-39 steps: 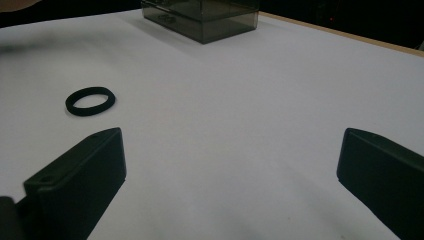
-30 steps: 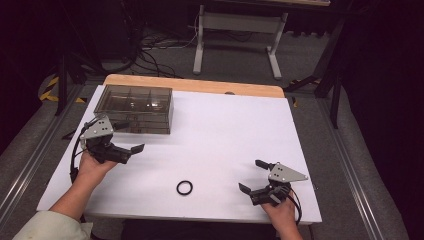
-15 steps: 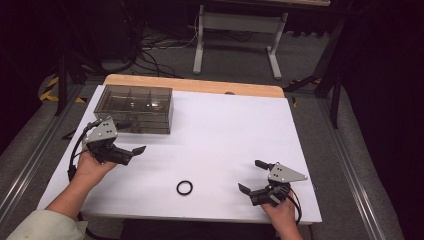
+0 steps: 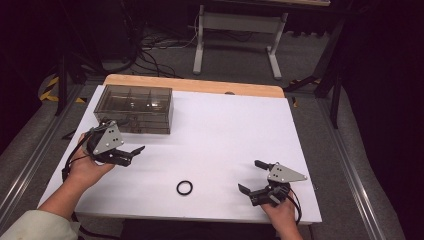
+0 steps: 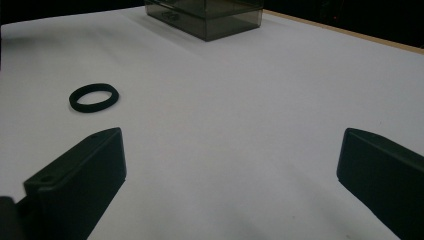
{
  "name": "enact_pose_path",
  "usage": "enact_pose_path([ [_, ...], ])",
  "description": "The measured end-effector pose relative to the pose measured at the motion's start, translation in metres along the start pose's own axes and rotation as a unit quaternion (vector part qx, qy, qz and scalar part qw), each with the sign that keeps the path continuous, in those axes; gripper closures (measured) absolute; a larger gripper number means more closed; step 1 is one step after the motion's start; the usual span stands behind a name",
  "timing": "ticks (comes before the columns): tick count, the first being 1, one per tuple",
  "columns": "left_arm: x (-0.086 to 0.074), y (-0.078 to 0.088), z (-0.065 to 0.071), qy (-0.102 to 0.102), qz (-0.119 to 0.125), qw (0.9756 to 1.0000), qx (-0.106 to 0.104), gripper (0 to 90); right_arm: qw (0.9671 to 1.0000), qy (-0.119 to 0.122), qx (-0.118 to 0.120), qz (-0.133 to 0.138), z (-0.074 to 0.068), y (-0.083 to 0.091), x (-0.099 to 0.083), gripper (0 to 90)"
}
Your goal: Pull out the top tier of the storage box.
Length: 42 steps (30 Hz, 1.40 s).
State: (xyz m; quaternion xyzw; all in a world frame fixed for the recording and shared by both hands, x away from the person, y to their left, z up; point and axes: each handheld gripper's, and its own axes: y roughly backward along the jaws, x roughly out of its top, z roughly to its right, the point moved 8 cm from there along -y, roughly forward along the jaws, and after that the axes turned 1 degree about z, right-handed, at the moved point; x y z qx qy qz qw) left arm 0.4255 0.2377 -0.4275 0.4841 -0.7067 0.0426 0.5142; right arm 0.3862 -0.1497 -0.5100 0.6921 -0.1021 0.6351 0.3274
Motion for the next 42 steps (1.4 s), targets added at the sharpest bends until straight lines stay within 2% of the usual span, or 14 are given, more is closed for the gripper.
enact_pose_path([
  [3,0.0,0.0,-0.001,-0.015,-0.009,0.9997,0.014,12.3,1.0,0.0,0.0,-0.001,0.0,0.0,0.0,0.0],
  [4,0.0,0.001,-0.002,-0.029,-0.011,0.9991,0.03,12.3,1.0,0.0,0.001,-0.001,0.0,0.0,0.0,0.0],
  [10,0.0,0.004,-0.005,-0.052,-0.011,0.997,0.056,14.7,1.0,0.001,0.001,-0.002,-0.001,0.0,-0.001,0.0],
  [26,-0.009,0.001,-0.01,-0.087,-0.037,0.9895,0.109,14.2,1.0,0.001,0.004,-0.004,-0.001,-0.001,-0.001,0.0],
  [29,-0.013,-0.002,-0.01,-0.108,-0.05,0.9848,0.127,14.3,1.0,0.0,0.006,-0.003,-0.002,-0.001,-0.001,0.0],
  [30,-0.013,-0.002,-0.01,-0.108,-0.05,0.9848,0.127,14.6,1.0,0.0,0.006,-0.003,-0.001,-0.001,-0.001,0.0],
  [31,-0.014,-0.002,-0.011,-0.114,-0.053,0.9832,0.132,15.7,1.0,0.0,0.006,-0.004,-0.002,-0.001,-0.001,0.0],
  [33,-0.017,-0.002,-0.012,-0.134,-0.062,0.9774,0.151,17.2,1.0,0.0,0.007,-0.004,-0.002,-0.001,-0.001,0.0],
  [35,-0.019,-0.002,-0.012,-0.137,-0.066,0.9759,0.157,18.4,1.0,0.0,0.007,-0.004,-0.002,-0.001,-0.001,0.0],
  [36,-0.021,-0.002,-0.013,-0.151,-0.074,0.9715,0.167,20.6,1.0,-0.001,0.007,-0.004,-0.002,-0.001,-0.001,0.0],
  [38,-0.023,-0.003,-0.014,-0.159,-0.079,0.9685,0.174,22.2,1.0,-0.001,0.007,-0.004,-0.002,-0.001,-0.001,0.0],
  [39,-0.023,-0.003,-0.014,-0.159,-0.079,0.9685,0.174,22.5,1.0,-0.001,0.007,-0.004,-0.002,-0.001,-0.001,0.0],
  [41,-0.025,-0.004,-0.014,-0.162,-0.084,0.966,0.183,23.7,1.0,-0.001,0.008,-0.004,-0.002,-0.001,-0.001,0.0],
  [42,-0.027,-0.004,-0.015,-0.175,-0.091,0.9609,0.194,25.2,1.0,-0.001,0.008,-0.004,-0.002,-0.001,-0.001,0.0],
])
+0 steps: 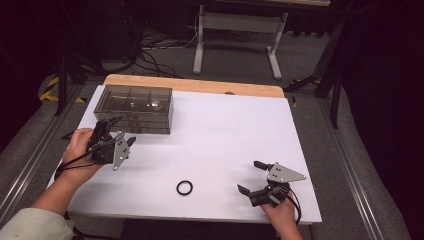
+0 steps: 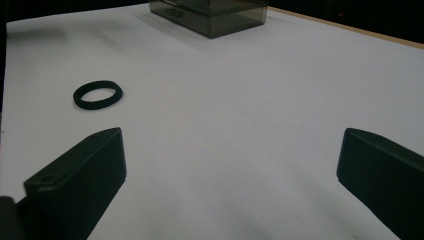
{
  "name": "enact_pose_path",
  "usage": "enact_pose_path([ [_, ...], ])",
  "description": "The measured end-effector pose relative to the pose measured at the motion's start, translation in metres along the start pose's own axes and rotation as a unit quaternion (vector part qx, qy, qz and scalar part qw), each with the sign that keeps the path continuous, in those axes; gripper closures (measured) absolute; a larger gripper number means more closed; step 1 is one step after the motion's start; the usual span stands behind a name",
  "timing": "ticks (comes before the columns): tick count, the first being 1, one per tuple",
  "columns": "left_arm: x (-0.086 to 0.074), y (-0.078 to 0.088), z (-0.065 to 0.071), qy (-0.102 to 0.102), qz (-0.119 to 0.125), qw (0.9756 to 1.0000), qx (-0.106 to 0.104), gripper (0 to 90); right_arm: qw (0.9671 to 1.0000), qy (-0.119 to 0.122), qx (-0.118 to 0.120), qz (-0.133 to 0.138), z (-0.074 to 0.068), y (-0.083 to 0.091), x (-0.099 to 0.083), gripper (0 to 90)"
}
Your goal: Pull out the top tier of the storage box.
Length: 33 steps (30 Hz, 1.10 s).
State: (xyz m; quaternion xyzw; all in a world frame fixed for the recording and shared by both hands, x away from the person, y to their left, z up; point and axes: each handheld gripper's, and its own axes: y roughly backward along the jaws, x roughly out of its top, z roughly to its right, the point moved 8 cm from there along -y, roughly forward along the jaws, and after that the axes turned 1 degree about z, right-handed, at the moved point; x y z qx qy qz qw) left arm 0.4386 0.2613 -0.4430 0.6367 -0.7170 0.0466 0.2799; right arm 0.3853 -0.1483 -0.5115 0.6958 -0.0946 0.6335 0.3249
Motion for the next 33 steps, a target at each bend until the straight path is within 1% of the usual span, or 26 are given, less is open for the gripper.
enact_pose_path([
  [1,-0.001,-0.001,0.001,-0.005,-0.004,1.0,0.004,26.4,1.0,0.0,0.0,0.0,0.0,0.0,0.0,0.0],
  [2,-0.001,-0.001,0.001,-0.005,-0.004,1.0,0.004,27.3,1.0,0.0,0.0,0.0,0.0,0.0,0.0,0.0],
  [3,-0.001,-0.001,0.001,-0.012,-0.004,0.9999,0.009,27.3,1.0,0.0,0.0,0.0,0.0,0.0,0.0,0.0],
  [4,-0.003,-0.003,0.002,-0.022,-0.012,0.9995,0.018,28.8,1.0,-0.001,0.0,0.0,0.0,0.0,0.0,0.0],
  [5,-0.003,-0.003,0.002,-0.022,-0.012,0.9995,0.018,29.5,1.0,-0.001,0.0,0.0,0.0,0.0,0.0,0.0],
  [6,-0.003,-0.003,0.002,-0.033,-0.013,0.9991,0.023,29.5,1.0,0.0,0.0,0.0,0.0,0.0,0.0,0.0],
  [7,-0.005,-0.003,0.003,-0.04,-0.019,0.9986,0.031,31.4,1.0,-0.001,0.0,0.0,0.0,0.0,0.0,0.0],
  [10,-0.006,-0.004,0.002,-0.046,-0.025,0.9979,0.038,33.3,1.0,0.0,0.0,-0.001,0.0,0.0,0.0,0.0],
  [11,-0.009,-0.006,0.001,-0.056,-0.039,0.9962,0.053,34.8,1.0,0.0,0.0,-0.001,0.0,0.0,0.0,0.0],
  [12,-0.01,-0.007,0.001,-0.061,-0.047,0.9953,0.057,36.0,1.0,-0.001,0.001,-0.001,0.0,0.0,0.0,0.0],
  [13,-0.01,-0.007,0.001,-0.061,-0.047,0.9953,0.057,36.7,1.0,-0.001,0.001,-0.001,0.0,0.0,0.0,0.0],
  [14,-0.011,-0.008,0.0,-0.065,-0.051,0.9947,0.061,37.2,1.0,0.0,0.001,-0.001,0.0,0.0,0.0,0.0],
  [15,-0.013,-0.008,0.0,-0.075,-0.059,0.9932,0.067,37.8,1.0,-0.001,0.001,-0.002,0.0,0.0,0.0,0.0],
  [20,-0.014,-0.01,0.0,-0.093,-0.063,0.9907,0.077,39.1,1.0,0.0,0.002,-0.003,0.0,-0.001,0.0,0.0],
  [21,-0.014,-0.01,0.0,-0.093,-0.063,0.9907,0.077,39.3,1.0,0.0,0.002,-0.003,0.0,-0.001,0.0,0.0],
  [24,-0.016,-0.012,0.001,-0.112,-0.069,0.9875,0.087,41.8,1.0,0.0,0.003,-0.006,0.0,-0.001,-0.001,0.0],
  [25,-0.016,-0.013,0.001,-0.115,-0.07,0.9869,0.089,42.0,1.0,0.0,0.003,-0.006,0.0,-0.001,-0.001,0.0],
  [26,-0.016,-0.013,0.001,-0.115,-0.07,0.9869,0.089,42.1,1.0,0.0,0.003,-0.006,0.0,-0.001,-0.001,0.0],
  [27,-0.016,-0.013,0.001,-0.122,-0.074,0.9854,0.093,42.2,1.0,0.0,0.004,-0.006,0.0,-0.001,-0.001,0.0],
  [29,-0.016,-0.015,0.002,-0.121,-0.072,0.9855,0.095,42.7,1.0,0.0,0.004,-0.006,0.0,-0.001,-0.001,0.0],
  [31,-0.015,-0.015,0.002,-0.124,-0.074,0.9845,0.099,43.3,1.0,0.0,0.004,-0.006,0.0,-0.001,-0.001,0.0],
  [32,-0.015,-0.015,0.002,-0.124,-0.074,0.9845,0.099,43.6,1.0,0.0,0.004,-0.006,0.0,-0.001,-0.001,0.0],
  [33,-0.015,-0.017,0.002,-0.128,-0.075,0.9838,0.102,44.0,1.0,0.0,0.005,-0.006,0.0,-0.001,-0.001,0.0],
])
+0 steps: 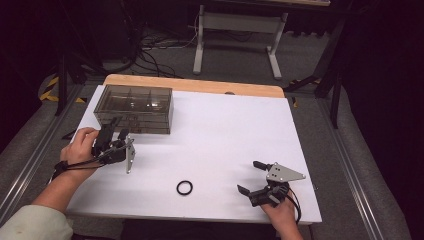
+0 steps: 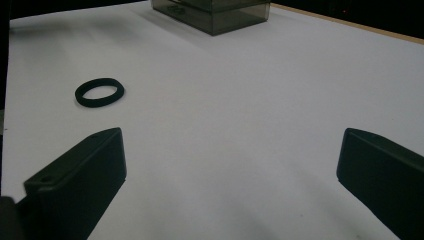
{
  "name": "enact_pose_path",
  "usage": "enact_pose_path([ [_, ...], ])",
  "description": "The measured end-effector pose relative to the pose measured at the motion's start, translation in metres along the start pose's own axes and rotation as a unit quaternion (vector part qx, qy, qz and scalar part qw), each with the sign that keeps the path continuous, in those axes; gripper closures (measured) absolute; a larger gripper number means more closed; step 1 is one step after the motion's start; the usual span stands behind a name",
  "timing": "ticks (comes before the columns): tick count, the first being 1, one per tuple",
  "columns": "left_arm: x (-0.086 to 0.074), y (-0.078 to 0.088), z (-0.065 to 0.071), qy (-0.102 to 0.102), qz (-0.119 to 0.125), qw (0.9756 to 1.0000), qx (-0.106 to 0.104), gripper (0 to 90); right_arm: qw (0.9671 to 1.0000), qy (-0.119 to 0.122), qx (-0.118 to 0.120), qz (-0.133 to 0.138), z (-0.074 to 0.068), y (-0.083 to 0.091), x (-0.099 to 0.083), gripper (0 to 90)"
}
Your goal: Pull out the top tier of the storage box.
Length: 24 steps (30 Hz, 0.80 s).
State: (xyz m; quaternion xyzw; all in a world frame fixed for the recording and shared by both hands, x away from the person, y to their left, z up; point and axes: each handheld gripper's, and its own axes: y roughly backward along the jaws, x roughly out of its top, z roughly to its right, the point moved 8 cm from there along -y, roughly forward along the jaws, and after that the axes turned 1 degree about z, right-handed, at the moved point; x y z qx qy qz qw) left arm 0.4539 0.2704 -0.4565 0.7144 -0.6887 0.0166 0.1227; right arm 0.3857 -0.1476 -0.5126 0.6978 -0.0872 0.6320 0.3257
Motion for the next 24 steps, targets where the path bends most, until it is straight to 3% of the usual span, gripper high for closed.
enact_pose_path([
  [2,0.001,-0.001,0.001,-0.007,0.0,1.0,0.004,46.3,1.0,-0.001,0.001,0.0,0.0,0.0,0.0,0.0],
  [8,0.004,-0.007,0.004,-0.002,-0.003,0.9999,0.01,49.8,1.0,-0.001,0.003,-0.002,0.0,0.0,0.0,0.0],
  [14,0.002,-0.015,0.008,-0.017,-0.011,0.9998,0.005,54.9,1.0,0.0,0.003,-0.002,-0.001,0.0,0.0,0.0],
  [24,0.003,-0.026,0.013,-0.023,-0.018,0.9996,0.004,59.8,1.0,-0.001,0.002,-0.005,-0.001,-0.001,0.0,0.0],
])
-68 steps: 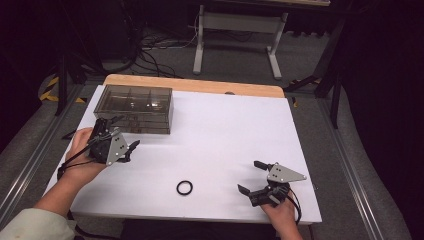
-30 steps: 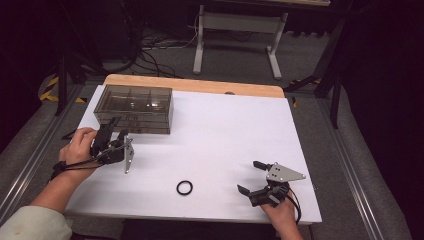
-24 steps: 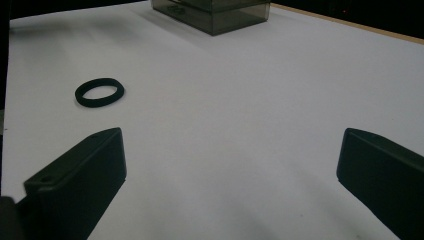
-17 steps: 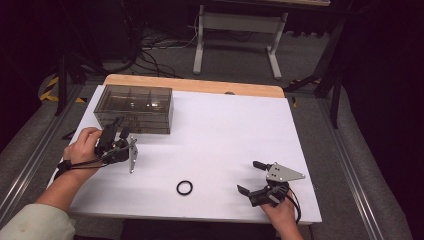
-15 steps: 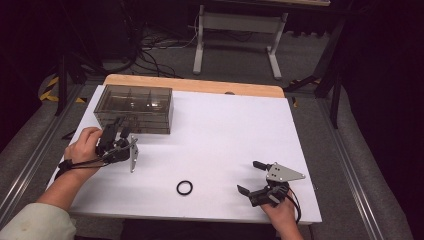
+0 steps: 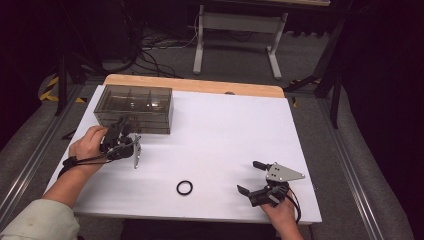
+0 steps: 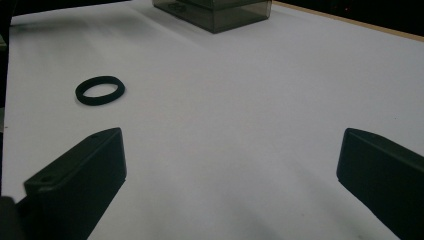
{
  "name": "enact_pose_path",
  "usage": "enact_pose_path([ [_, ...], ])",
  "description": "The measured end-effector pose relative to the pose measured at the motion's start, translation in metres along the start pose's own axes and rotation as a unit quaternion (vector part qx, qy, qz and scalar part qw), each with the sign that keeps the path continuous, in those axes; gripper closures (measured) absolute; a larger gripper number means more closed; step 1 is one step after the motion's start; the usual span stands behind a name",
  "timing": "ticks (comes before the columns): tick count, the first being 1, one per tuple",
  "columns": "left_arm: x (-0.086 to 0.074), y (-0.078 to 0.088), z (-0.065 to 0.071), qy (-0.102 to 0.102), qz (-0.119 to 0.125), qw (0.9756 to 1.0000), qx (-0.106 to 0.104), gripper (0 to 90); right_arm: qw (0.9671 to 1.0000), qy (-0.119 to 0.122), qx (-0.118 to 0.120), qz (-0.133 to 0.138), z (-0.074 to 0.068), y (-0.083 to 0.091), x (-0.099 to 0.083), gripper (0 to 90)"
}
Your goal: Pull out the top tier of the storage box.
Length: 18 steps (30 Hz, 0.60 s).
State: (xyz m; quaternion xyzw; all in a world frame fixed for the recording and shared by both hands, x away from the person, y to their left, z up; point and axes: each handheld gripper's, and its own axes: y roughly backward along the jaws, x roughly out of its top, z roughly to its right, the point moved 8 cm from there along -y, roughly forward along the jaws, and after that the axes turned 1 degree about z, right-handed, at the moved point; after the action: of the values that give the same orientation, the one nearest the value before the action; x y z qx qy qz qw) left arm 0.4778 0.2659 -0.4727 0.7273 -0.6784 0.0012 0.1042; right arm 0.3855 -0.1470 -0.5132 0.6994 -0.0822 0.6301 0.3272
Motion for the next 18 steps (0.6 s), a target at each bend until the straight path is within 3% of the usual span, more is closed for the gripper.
enact_pose_path([
  [18,-0.003,-0.014,0.006,-0.024,-0.016,0.9995,0.008,71.5,1.0,0.004,0.0,-0.003,0.0,-0.001,0.0,0.0],
])
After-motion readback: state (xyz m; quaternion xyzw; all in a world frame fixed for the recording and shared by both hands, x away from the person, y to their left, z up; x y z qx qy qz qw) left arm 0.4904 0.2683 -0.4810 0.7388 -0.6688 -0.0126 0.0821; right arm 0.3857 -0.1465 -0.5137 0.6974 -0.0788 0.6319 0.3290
